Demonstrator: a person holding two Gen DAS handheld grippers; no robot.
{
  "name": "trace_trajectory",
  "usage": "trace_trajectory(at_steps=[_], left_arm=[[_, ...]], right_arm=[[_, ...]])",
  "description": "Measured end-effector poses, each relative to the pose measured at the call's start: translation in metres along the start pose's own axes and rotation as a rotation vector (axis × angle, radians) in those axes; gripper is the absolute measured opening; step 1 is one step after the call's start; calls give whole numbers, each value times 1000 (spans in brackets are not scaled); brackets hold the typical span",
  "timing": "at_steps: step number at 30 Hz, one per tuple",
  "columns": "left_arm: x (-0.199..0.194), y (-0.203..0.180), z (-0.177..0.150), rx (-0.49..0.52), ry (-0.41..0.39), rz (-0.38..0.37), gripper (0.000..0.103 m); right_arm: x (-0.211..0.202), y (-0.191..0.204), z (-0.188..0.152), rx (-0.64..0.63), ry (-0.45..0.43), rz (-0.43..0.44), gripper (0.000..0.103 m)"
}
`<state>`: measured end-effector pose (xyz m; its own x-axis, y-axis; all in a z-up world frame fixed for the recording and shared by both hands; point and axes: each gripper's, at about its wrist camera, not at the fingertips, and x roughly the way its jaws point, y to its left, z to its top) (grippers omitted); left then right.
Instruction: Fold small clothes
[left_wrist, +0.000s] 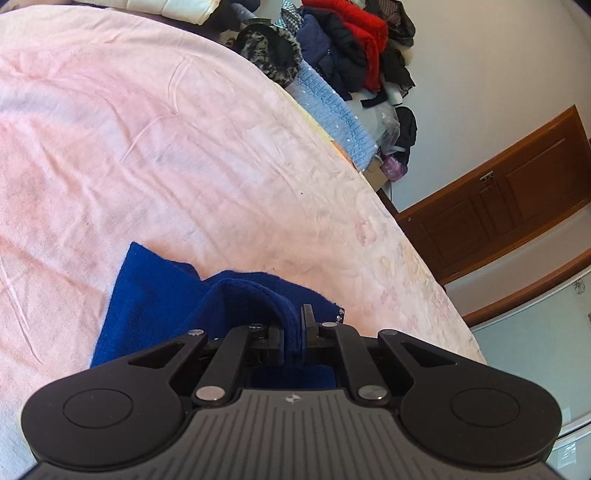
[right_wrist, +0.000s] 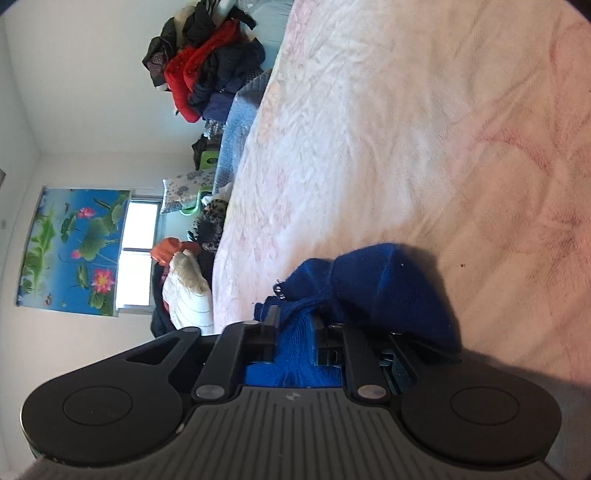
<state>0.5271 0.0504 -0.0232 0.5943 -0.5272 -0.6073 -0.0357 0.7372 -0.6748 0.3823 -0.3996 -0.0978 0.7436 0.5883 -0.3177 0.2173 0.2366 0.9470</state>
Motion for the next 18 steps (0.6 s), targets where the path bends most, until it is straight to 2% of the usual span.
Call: trace_trajectory(at_steps=[1, 2, 3, 4, 7, 9, 11, 12, 14, 16, 18], left_arm=[[-1, 0, 4, -13, 8, -10, 23], [-4, -3, 7, -22, 19, -27, 51], [-8, -6, 11, -25, 20, -45, 70], [-14, -10, 14, -21, -3, -60, 94], [-40, -26, 22, 11, -106, -98, 96], [-54, -37, 21, 64, -171, -54, 96], [-56, -54, 12, 212, -217, 56, 96], [-53, -62, 4, 297, -242, 146, 96], [-40, -75, -18, 481, -287, 344, 96], [-25, -84, -42, 684, -316, 465, 96], [-7, -85, -59, 818, -281, 559, 96]], right_arm=[[-3, 3, 0, -4, -19, -4, 29], [-6, 8, -1, -19, -40, -5, 31], [-10, 15, 1, -38, -57, 3, 36], [-12, 21, 0, -56, -71, 5, 38], [-16, 44, -6, -137, -106, 8, 38], [-7, 62, -12, -227, -66, -29, 38], [6, 81, -24, -363, -52, -141, 38], [13, 90, -31, -450, -75, -217, 38], [28, 105, -45, -671, -126, -422, 38], [43, 105, -53, -842, -156, -601, 38], [53, 97, -51, -869, -111, -663, 38]])
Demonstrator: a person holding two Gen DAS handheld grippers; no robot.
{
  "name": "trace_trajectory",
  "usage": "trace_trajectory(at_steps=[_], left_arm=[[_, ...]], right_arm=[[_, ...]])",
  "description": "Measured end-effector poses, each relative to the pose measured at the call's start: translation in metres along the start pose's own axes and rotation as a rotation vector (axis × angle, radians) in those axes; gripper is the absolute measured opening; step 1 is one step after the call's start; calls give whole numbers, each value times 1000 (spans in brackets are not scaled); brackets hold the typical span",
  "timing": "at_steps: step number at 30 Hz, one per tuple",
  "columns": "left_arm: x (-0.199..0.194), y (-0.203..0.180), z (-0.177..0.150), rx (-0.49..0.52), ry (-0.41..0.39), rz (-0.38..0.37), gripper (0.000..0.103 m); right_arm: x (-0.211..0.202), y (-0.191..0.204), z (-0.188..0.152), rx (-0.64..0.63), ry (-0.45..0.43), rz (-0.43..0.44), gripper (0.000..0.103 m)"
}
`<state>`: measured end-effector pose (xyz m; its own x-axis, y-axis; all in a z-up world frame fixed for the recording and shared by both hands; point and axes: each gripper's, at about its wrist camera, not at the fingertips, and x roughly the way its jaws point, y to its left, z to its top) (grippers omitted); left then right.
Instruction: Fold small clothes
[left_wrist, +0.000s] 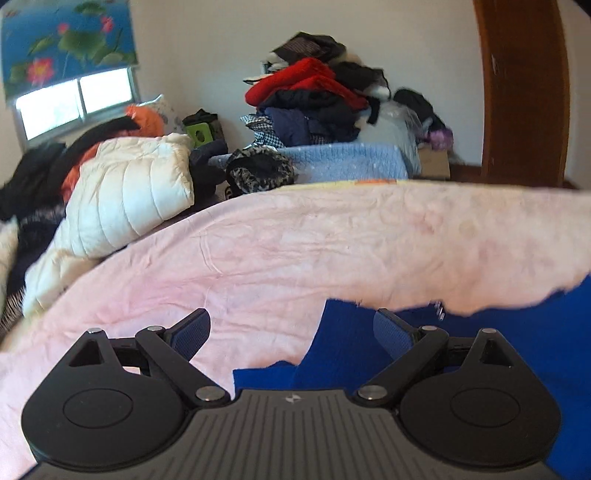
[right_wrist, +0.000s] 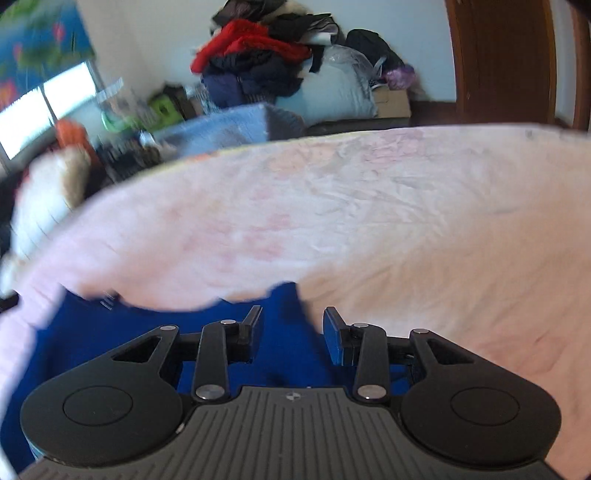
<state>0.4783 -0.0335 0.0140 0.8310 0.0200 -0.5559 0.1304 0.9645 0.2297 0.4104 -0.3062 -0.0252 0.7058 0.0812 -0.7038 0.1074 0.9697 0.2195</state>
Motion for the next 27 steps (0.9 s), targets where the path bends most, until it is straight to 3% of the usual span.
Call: trace_trajectory(at_steps=[3, 5, 6, 11, 19, 24, 25, 26, 27], left_arm=[[19, -18, -15, 73, 99, 29, 96], [26, -26, -26, 102, 111, 46, 96], [29, -27, -30, 94, 107, 54, 96], [34, -18, -31, -6, 135, 24, 97], [34, -13, -34, -48, 136, -5, 97], [36, -11, -36, -65, 128, -7, 99], [36, -10, -36, -70, 128, -6, 100], [36, -10, -36, -72, 128, -6, 101], [36, -9, -36, -72, 126, -6, 101]], right_arm=[[5, -4, -1, 12, 26, 24, 39], [2, -7, 0, 21, 33, 60, 26], [1, -9, 0, 23, 43, 85, 10], [-7, -15, 3, 58, 34, 116, 9], [-3, -31, -3, 145, 32, 122, 8], [0, -26, -6, 123, 21, 95, 7], [-1, -25, -7, 123, 22, 84, 14], [-2, -25, -7, 131, 21, 88, 14], [-5, -28, -7, 155, 17, 108, 22]])
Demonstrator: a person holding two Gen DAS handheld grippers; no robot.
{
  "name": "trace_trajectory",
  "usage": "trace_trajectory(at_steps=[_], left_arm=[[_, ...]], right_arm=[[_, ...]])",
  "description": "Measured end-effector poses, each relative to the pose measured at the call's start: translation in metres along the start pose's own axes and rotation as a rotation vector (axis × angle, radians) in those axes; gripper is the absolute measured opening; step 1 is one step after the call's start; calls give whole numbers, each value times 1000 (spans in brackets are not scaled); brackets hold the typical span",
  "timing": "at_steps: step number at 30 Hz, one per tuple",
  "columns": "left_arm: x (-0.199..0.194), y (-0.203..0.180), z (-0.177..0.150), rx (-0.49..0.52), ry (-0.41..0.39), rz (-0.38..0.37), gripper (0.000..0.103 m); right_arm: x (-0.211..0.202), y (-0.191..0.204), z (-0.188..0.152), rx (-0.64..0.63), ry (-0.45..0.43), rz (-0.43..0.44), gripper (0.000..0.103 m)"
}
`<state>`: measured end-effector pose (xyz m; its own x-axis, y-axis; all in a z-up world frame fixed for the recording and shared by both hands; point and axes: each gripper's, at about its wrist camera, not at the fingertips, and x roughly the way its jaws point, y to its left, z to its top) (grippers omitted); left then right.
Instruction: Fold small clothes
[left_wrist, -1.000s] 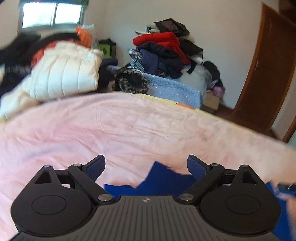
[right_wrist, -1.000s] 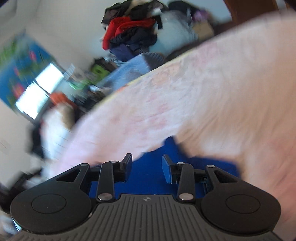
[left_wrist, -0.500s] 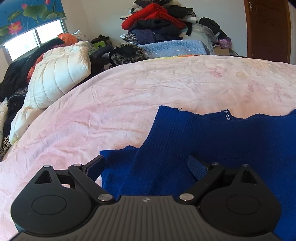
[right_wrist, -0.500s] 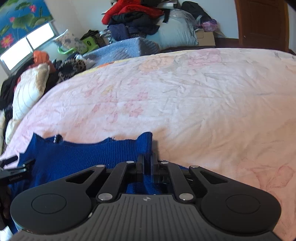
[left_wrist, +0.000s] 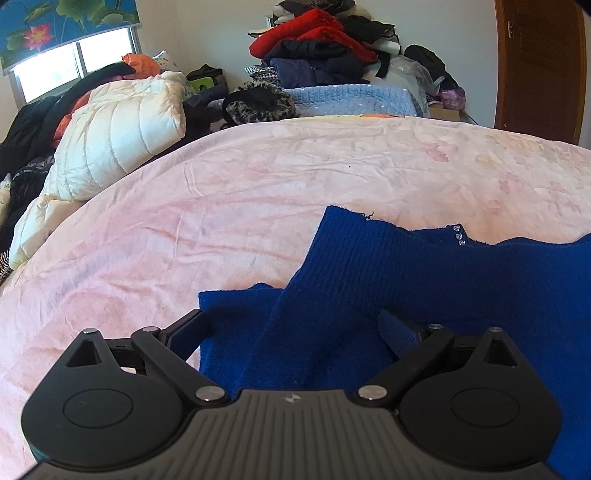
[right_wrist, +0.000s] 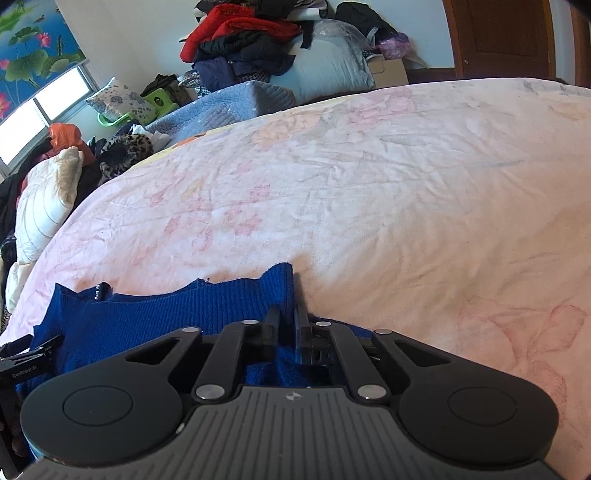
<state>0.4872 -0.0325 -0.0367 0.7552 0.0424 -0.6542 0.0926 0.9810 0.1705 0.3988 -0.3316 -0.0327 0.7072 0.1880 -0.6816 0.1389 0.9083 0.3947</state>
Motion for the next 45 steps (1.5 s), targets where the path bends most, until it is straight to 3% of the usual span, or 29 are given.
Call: trace_trajectory(at_steps=[4, 7, 10, 14, 19, 24, 30, 36, 45], left_arm=[[-19, 14, 2, -25, -33, -39, 99], [-53, 48, -1, -128, -73, -116, 99], [-83, 93, -23, -304, -59, -205, 99], [-104, 127, -74, -508, 19, -293, 99], [-113, 125, -120, -658, 108, -400, 99], [-110, 119, -130, -741, 139, -523, 99], [-110, 124, -144, -889, 183, -616, 99], [-110, 113, -146, -929, 205, -642, 99], [-100, 101, -128, -915, 139, -502, 94]], right_arm=[[-42, -12, -8, 96, -83, 84, 50], [-78, -25, -26, 117, -95, 176, 56], [-103, -38, -54, 131, -38, 162, 63], [-123, -56, -101, 168, 31, 179, 62], [-138, -68, -134, 231, 63, 247, 64], [-134, -87, -142, 428, 185, 428, 66], [-134, -87, -152, 470, 220, 466, 65], [-133, -76, -152, 477, 227, 447, 65], [-126, -65, -157, 546, 183, 432, 64]])
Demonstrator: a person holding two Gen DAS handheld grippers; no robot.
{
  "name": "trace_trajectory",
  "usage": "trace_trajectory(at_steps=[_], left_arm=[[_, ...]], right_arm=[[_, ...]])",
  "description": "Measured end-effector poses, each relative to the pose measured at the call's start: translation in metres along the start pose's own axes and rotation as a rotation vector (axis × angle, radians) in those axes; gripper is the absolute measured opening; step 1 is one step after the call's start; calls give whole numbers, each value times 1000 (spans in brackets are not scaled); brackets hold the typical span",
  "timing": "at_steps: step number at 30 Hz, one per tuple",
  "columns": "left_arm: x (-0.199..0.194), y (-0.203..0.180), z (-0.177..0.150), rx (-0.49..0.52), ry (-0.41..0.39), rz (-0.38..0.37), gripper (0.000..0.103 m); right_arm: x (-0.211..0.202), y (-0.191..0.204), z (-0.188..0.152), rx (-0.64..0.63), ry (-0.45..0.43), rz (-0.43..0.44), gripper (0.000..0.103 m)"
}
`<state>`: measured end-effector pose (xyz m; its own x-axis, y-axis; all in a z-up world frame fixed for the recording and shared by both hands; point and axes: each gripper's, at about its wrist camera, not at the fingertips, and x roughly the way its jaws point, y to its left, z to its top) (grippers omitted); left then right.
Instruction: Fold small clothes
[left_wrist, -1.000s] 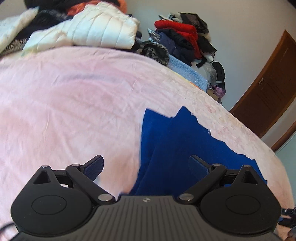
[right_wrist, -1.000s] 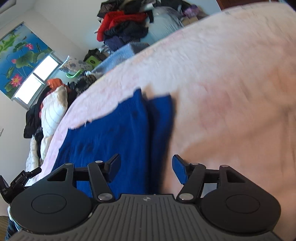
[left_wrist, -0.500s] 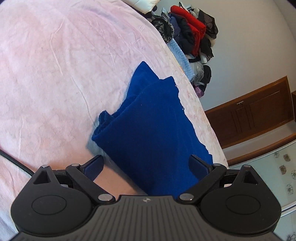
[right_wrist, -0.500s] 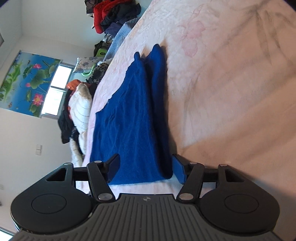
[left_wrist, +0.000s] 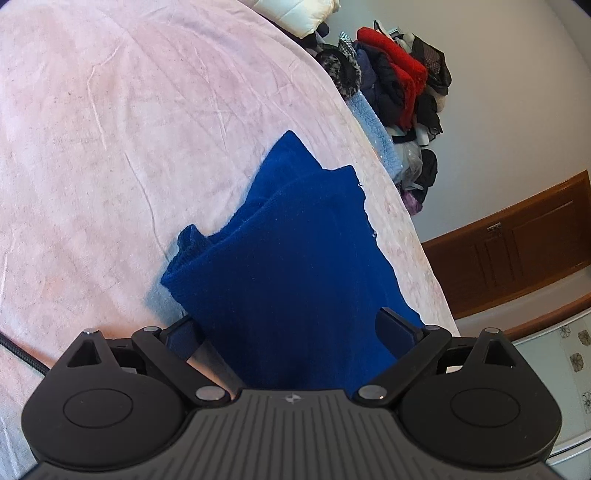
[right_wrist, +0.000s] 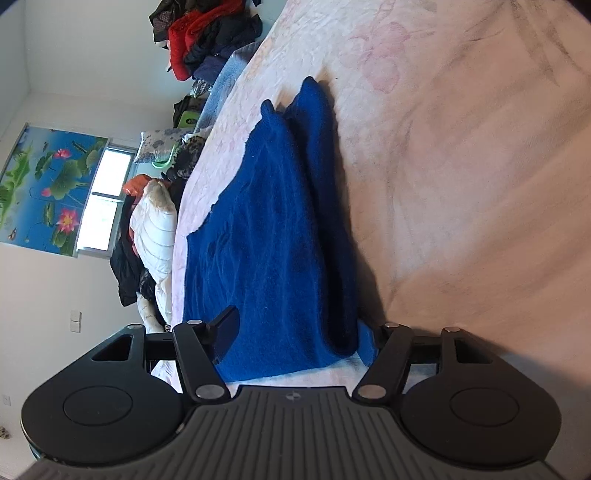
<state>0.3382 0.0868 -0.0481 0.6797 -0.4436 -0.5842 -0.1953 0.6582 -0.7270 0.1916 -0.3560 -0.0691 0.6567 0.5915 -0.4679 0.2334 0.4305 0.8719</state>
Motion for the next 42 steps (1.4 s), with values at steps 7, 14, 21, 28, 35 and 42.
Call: trace_trajectory(at_steps=[7, 14, 21, 28, 35, 42], left_arm=[[3, 12, 0, -22, -44, 72, 24], [-13, 6, 3, 19, -64, 34, 11], [-44, -7, 6, 53, -50, -29, 11], [-47, 9, -2, 32, -15, 11, 11], [-66, 15, -15, 16, -9, -6, 11], [-97, 40, -36, -14, 43, 5, 11]], right_arm=[[14, -10, -8, 62, -56, -28, 21], [6, -5, -11, 43, -131, -4, 11], [-22, 10, -7, 13, -164, 52, 10], [-26, -2, -19, 25, -133, 39, 10], [-40, 2, -37, 6, -132, 40, 10], [-69, -9, -74, 18, -96, 16, 10]])
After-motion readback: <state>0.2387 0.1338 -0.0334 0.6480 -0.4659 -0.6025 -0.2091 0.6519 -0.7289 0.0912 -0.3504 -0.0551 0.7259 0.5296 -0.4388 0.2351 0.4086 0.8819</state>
